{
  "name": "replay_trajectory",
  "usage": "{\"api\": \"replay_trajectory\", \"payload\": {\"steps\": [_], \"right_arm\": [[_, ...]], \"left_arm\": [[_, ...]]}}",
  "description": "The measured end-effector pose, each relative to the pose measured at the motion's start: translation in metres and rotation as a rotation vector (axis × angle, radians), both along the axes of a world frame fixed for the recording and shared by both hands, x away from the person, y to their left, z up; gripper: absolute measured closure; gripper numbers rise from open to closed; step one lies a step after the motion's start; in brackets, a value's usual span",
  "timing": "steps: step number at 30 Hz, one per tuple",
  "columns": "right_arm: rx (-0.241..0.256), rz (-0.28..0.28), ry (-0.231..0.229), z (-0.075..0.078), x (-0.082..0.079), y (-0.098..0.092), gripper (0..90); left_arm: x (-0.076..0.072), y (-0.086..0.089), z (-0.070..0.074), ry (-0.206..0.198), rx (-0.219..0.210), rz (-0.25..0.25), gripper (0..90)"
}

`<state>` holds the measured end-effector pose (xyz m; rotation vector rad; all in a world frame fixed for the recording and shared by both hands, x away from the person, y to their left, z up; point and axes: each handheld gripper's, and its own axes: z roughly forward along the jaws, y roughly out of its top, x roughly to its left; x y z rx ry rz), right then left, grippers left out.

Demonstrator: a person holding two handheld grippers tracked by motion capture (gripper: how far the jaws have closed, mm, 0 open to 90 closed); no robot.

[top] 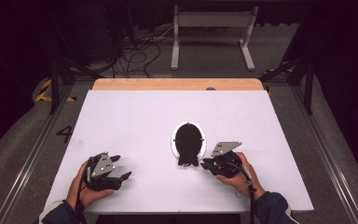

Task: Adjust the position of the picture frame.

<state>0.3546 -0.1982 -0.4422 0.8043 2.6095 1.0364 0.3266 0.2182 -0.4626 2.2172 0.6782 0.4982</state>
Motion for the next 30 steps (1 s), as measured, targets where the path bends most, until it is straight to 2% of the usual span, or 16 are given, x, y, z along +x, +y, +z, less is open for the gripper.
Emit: {"api": "replay_trajectory", "payload": {"steps": [3,4,6,8,11,15,20,23,27,29,30], "right_arm": [[-0.006,0.014,0.009,-0.001,0.0,0.002,78.3],[-0.022,0.027,0.018,-0.002,-0.001,0.004,78.3],[-0.023,0.033,0.02,-0.002,-0.001,0.004,78.3],[-0.028,0.043,0.036,-0.003,-0.001,0.006,78.3],[-0.042,0.044,0.038,-0.005,-0.001,0.008,78.3],[-0.038,0.04,0.035,-0.006,-0.001,0.009,78.5],[-0.033,0.042,0.028,-0.007,-0.002,0.013,81.0],[-0.02,0.04,0.037,-0.007,-0.001,0.014,81.6],[0.022,0.029,0.065,-0.009,0.002,0.01,81.9],[0.034,0.023,0.076,-0.009,0.002,0.009,82.2],[0.055,0.021,0.096,-0.01,0.004,0.008,83.3]], "left_arm": [[0.002,0.002,0.0,0.002,-0.003,0.01,29.0],[0.002,0.002,0.0,0.002,-0.009,0.012,28.8],[0.002,0.002,0.0,-0.008,0.001,0.03,28.7],[0.003,0.001,-0.001,0.001,0.002,0.031,28.1],[0.003,0.0,-0.001,0.005,0.0,0.025,27.9],[0.004,-0.001,-0.001,0.009,-0.012,0.018,27.4],[0.005,-0.001,-0.002,0.012,0.0,0.023,26.9],[0.005,0.0,-0.003,0.015,-0.004,0.036,25.9],[0.008,0.0,-0.003,0.021,-0.017,0.038,25.7],[0.009,-0.001,-0.004,0.021,-0.01,0.032,25.7],[0.009,-0.002,-0.004,0.025,-0.004,0.026,25.7]]}}
